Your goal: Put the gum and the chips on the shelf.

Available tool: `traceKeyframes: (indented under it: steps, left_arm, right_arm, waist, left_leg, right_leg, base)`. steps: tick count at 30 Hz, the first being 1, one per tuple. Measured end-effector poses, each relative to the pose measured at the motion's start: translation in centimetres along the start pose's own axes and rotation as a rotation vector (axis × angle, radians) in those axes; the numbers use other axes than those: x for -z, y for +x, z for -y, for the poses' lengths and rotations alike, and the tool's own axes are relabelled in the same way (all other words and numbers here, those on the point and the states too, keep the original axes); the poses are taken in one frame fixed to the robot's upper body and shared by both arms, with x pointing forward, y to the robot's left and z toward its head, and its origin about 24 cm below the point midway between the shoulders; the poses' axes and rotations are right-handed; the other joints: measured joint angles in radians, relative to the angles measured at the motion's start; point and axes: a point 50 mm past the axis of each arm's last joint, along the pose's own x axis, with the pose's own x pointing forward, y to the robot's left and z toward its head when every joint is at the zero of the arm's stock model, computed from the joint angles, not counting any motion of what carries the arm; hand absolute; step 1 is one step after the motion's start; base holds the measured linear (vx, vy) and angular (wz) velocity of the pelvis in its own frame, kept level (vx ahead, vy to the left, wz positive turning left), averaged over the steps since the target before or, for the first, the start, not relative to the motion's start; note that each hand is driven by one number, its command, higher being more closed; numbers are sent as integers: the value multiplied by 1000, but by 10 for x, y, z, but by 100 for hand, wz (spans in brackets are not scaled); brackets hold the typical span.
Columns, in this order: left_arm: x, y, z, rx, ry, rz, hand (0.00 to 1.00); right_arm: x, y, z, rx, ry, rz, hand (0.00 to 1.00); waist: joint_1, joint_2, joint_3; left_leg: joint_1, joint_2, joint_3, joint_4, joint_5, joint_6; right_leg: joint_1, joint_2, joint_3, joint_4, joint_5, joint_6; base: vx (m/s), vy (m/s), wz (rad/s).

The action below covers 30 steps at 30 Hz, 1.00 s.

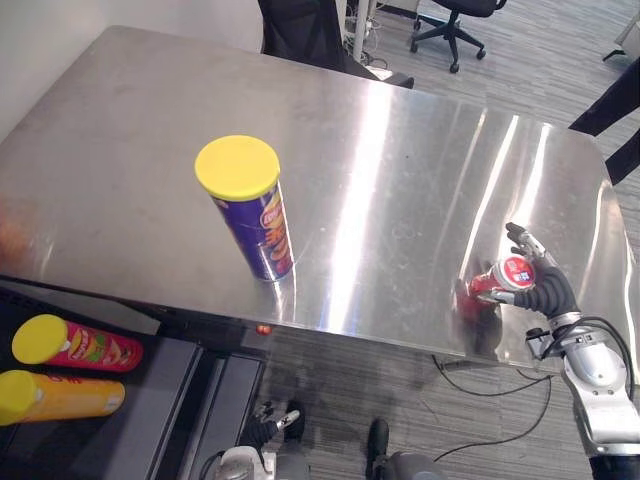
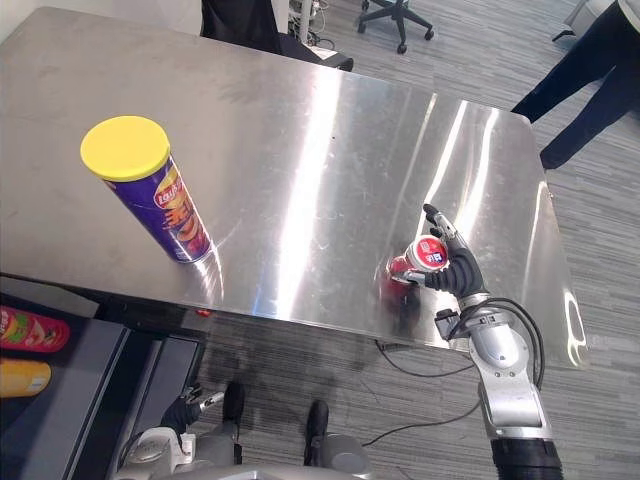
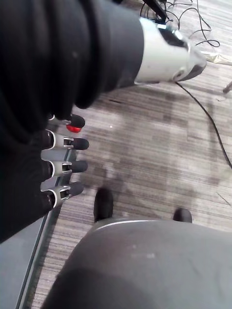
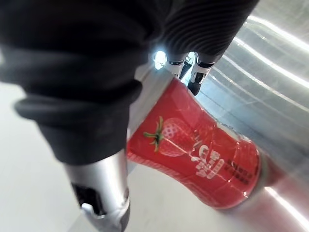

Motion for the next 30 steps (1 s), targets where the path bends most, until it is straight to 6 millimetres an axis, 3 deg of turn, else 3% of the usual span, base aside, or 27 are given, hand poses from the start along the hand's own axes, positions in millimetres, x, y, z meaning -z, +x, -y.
traceKeyframes:
  steps: [30]
  left_arm:
    - [-7,1,-2,-12,1,27,0]
  right_arm:
    - [0,0,-6,-22,5,2,0]
  waist:
    - [2,-12,27]
  left_leg:
    - [-19,1,0,-1,14,-2]
  right_leg:
    - [-23,2,15,6,0,0]
  base:
    - [-4,0,0]
